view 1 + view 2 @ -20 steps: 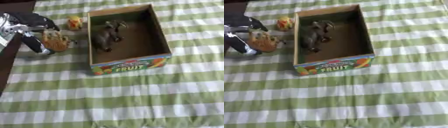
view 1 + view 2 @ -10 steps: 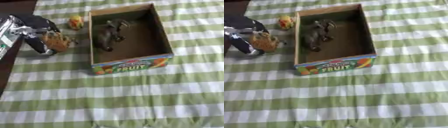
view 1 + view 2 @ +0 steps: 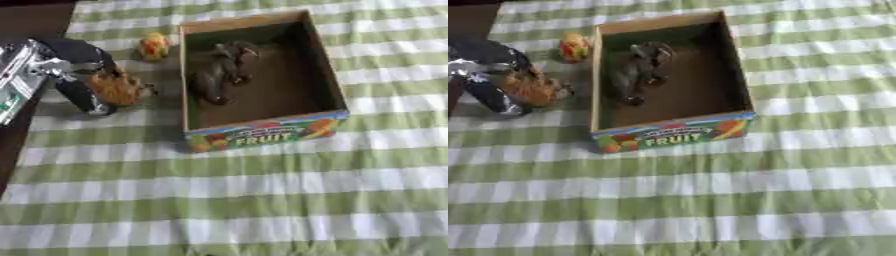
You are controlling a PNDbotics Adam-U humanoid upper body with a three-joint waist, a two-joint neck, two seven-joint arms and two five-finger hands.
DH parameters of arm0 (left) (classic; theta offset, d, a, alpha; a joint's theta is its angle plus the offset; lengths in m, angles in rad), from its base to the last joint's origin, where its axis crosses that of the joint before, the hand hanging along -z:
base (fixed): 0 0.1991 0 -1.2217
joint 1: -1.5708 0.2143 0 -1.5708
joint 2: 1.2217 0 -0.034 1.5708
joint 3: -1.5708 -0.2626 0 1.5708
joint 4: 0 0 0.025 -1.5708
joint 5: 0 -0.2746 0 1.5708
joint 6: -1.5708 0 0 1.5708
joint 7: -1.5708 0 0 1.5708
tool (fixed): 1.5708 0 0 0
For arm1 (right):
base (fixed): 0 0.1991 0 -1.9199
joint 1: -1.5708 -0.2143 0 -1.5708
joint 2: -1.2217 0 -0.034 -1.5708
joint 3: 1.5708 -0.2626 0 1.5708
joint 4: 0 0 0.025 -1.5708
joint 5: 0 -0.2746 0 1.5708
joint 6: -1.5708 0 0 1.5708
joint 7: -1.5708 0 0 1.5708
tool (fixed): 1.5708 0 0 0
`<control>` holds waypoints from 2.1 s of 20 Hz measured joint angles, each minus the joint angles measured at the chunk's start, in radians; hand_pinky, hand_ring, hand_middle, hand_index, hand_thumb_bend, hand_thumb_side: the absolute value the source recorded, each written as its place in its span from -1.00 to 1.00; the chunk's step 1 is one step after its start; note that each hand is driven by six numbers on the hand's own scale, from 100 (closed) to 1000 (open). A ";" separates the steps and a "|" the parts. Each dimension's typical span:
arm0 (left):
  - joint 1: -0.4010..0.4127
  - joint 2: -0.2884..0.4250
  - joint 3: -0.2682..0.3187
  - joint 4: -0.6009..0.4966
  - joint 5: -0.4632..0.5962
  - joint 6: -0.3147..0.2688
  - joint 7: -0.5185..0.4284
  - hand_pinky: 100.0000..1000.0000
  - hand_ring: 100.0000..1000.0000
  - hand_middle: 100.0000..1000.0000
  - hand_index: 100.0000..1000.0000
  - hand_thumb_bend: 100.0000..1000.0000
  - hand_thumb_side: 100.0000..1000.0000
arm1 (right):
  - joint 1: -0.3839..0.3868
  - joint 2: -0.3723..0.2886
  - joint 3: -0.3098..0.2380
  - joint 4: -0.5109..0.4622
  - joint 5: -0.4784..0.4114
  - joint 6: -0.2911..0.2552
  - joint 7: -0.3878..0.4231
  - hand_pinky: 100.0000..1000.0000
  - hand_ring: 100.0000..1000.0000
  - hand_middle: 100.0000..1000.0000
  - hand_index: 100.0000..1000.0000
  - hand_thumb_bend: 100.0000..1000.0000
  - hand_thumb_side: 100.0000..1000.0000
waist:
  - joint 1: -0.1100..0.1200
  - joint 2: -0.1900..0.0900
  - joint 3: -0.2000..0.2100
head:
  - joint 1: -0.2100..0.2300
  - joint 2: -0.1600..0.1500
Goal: Pick up objects on the table and place them in the box.
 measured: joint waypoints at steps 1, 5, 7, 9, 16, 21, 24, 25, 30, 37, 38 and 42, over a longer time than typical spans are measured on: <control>0.000 0.000 0.000 0.004 0.001 0.000 0.000 0.20 0.63 0.60 0.76 -0.29 0.03 | 0.000 0.000 -0.001 0.000 0.000 0.001 0.001 0.50 0.61 0.47 0.69 -1.00 1.00 | 0.000 0.000 -0.001 | 0.002 0.000; -0.002 0.000 0.001 0.015 0.003 0.000 -0.006 0.20 0.62 0.59 0.74 -0.29 0.03 | -0.001 0.002 -0.001 0.000 0.000 0.005 0.005 0.50 0.61 0.47 0.69 -1.00 1.00 | 0.000 0.001 -0.004 | 0.006 -0.003; -0.003 0.000 0.004 0.016 0.004 -0.001 -0.008 0.18 0.61 0.56 0.67 -0.37 0.00 | -0.002 0.008 -0.001 0.000 0.000 0.007 0.007 0.50 0.61 0.47 0.69 -1.00 1.00 | 0.000 0.003 -0.005 | 0.007 -0.003; -0.003 -0.001 0.006 0.016 0.004 0.000 -0.005 0.15 0.56 0.51 0.62 -0.50 -0.03 | -0.005 0.009 -0.001 0.000 0.000 0.010 0.010 0.50 0.61 0.47 0.70 -1.00 1.00 | 0.000 0.004 -0.005 | 0.007 -0.003; -0.002 -0.009 0.006 0.022 -0.008 0.013 0.053 0.03 0.45 0.36 0.41 -1.00 -0.15 | -0.005 0.012 -0.005 0.000 0.000 0.014 0.014 0.50 0.61 0.48 0.70 -1.00 1.00 | -0.001 0.006 -0.006 | 0.007 -0.003; -0.002 -0.014 0.006 0.027 -0.012 0.021 0.083 -0.02 0.41 0.30 0.36 -1.00 -0.24 | -0.004 0.017 -0.007 0.000 0.000 0.015 0.015 0.50 0.61 0.48 0.70 -1.00 1.00 | -0.001 0.006 -0.006 | 0.007 -0.003; -0.002 -0.016 0.006 0.027 -0.011 0.024 0.090 -0.04 0.39 0.28 0.36 -1.00 -0.28 | -0.001 0.017 -0.007 0.000 0.000 0.016 0.016 0.50 0.62 0.48 0.70 -1.00 1.00 | -0.001 0.006 -0.005 | 0.007 -0.003; -0.002 -0.016 0.006 0.027 -0.011 0.024 0.091 -0.05 0.38 0.26 0.34 -1.00 -0.30 | -0.001 0.017 -0.007 0.000 0.000 0.017 0.017 0.50 0.62 0.48 0.70 -1.00 1.00 | -0.001 0.005 -0.004 | 0.007 -0.003; -0.002 -0.016 0.006 0.021 -0.014 0.037 0.111 -0.17 0.25 0.12 0.19 -1.00 -0.49 | 0.000 0.019 -0.008 0.000 0.000 0.019 0.018 0.50 0.62 0.48 0.70 -1.00 1.00 | -0.001 0.000 -0.001 | 0.006 -0.003; -0.011 -0.016 0.013 0.007 -0.040 0.069 0.187 -0.27 0.14 0.00 -0.05 -1.00 -0.63 | 0.000 0.021 -0.013 0.000 0.000 0.019 0.018 0.50 0.61 0.47 0.70 -1.00 1.00 | -0.001 -0.007 0.001 | 0.003 -0.001; -0.011 -0.016 0.013 0.005 -0.043 0.072 0.196 -0.28 0.13 -0.01 -0.07 -1.00 -0.63 | 0.000 0.023 -0.013 0.000 0.000 0.019 0.018 0.50 0.61 0.47 0.70 -1.00 1.00 | -0.001 -0.007 0.001 | 0.003 -0.001; -0.012 -0.016 0.015 -0.003 -0.049 0.087 0.217 -0.30 0.11 -0.04 -0.13 -1.00 -0.63 | 0.001 0.026 -0.013 0.000 0.000 0.019 0.018 0.50 0.61 0.47 0.69 -1.00 1.00 | -0.001 -0.009 0.003 | 0.002 0.001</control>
